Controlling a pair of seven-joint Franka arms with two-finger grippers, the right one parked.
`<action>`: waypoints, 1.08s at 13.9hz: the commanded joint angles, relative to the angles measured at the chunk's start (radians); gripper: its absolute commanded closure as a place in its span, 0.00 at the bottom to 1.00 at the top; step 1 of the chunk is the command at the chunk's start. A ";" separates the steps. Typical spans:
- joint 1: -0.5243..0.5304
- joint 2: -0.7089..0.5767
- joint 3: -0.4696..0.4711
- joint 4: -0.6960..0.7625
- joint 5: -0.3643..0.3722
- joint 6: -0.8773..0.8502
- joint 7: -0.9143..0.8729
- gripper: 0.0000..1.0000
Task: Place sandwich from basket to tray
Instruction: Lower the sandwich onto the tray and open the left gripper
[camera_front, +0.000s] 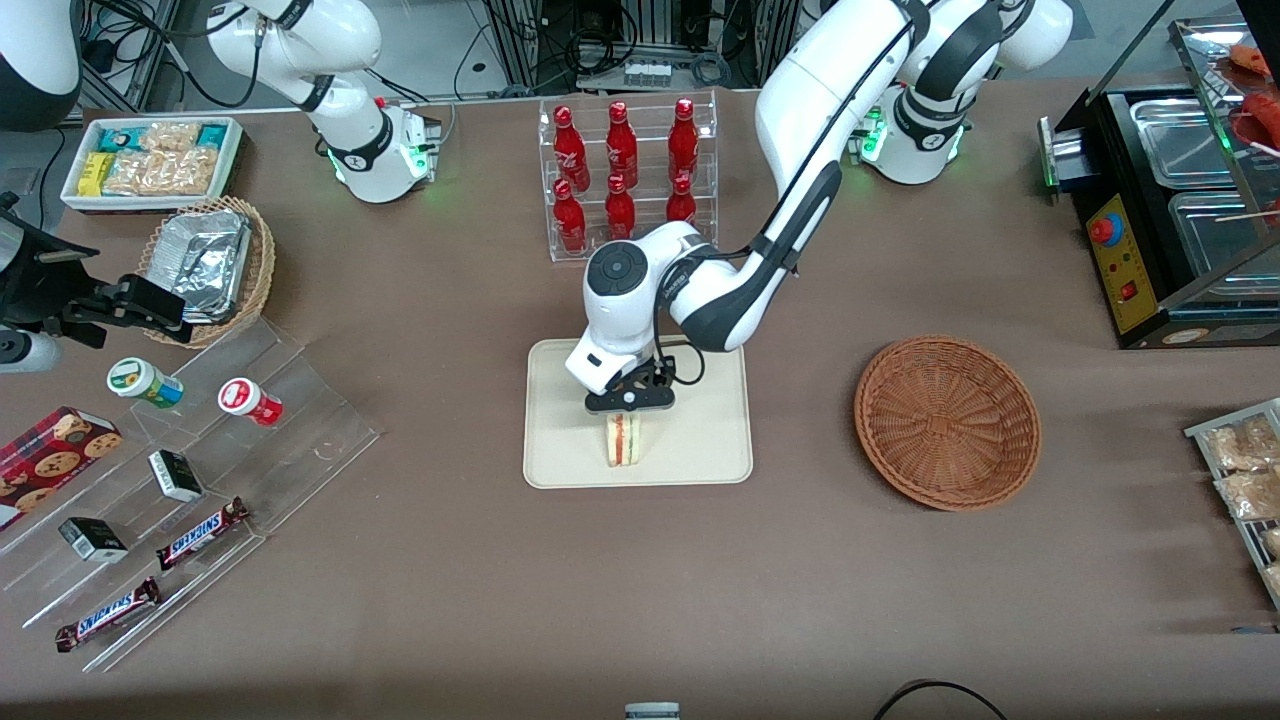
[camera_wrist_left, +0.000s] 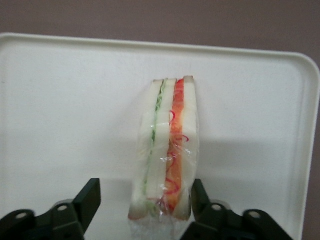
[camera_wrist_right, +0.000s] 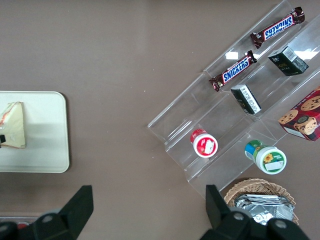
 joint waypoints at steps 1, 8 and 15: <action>-0.004 -0.147 0.034 -0.002 0.001 -0.164 -0.027 0.01; -0.004 -0.442 0.249 -0.014 -0.086 -0.448 -0.019 0.01; -0.004 -0.692 0.568 -0.146 -0.163 -0.605 0.413 0.01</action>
